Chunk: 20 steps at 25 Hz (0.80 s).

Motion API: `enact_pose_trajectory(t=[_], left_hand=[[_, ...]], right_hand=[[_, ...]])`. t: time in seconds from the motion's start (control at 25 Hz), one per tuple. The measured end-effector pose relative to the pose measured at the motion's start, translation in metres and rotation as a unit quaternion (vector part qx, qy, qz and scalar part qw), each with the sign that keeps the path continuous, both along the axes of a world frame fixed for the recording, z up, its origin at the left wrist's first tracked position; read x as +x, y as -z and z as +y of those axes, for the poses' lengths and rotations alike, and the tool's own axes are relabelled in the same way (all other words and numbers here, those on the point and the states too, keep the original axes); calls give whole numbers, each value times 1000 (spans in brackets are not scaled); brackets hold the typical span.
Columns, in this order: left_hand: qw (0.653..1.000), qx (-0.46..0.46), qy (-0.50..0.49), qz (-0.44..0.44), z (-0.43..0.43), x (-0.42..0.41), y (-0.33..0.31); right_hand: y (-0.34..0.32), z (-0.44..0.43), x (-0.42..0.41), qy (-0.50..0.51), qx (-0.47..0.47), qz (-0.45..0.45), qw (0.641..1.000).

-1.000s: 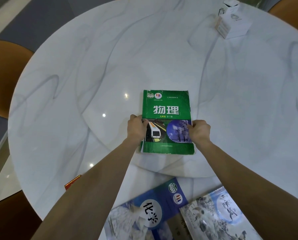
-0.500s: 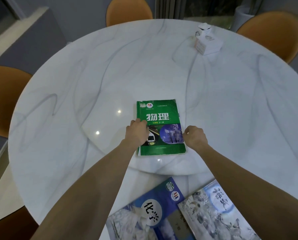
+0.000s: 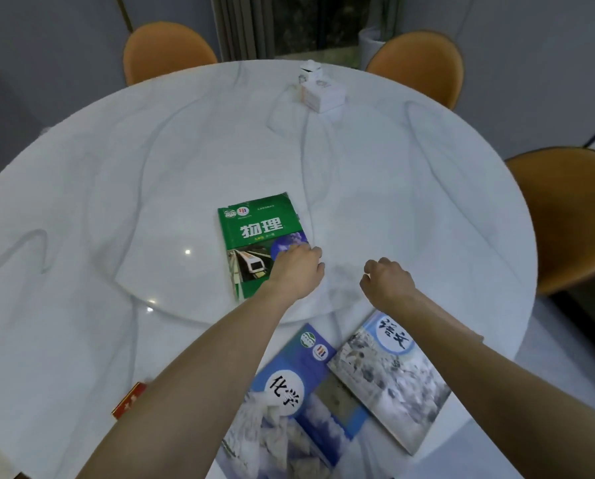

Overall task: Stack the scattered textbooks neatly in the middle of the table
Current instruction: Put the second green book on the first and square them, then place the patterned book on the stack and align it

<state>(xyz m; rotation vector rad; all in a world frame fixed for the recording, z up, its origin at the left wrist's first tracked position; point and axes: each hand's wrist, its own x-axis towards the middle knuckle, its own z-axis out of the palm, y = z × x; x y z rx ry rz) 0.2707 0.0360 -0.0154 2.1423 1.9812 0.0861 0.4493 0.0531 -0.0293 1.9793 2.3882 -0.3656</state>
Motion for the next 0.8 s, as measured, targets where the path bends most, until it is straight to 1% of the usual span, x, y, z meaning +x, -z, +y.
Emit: enact_pose_trajectory(t=[0.2,0.32,0.4,0.56,0.68,0.8], left_hand=[[997,-25,77,-3,-15,47,19],[992,-44,115,7,-22,64,32],[989,-57,134,14,-26,73,42],[980,-69,177,56,-36,87,63],[978,-92,180,51,-43,94,79],[982,-118,145,14,-49,100,91]], right_hand=[[18,-46,58,53,16,-16,998],[33,-75,87,98,-10,-36,994],[44,-94,102,130,-32,-34,990],[60,-126,118,182,-62,-35,981],[67,-143,124,221,-74,-27,972],[74,-155,122,271,-80,16,959]])
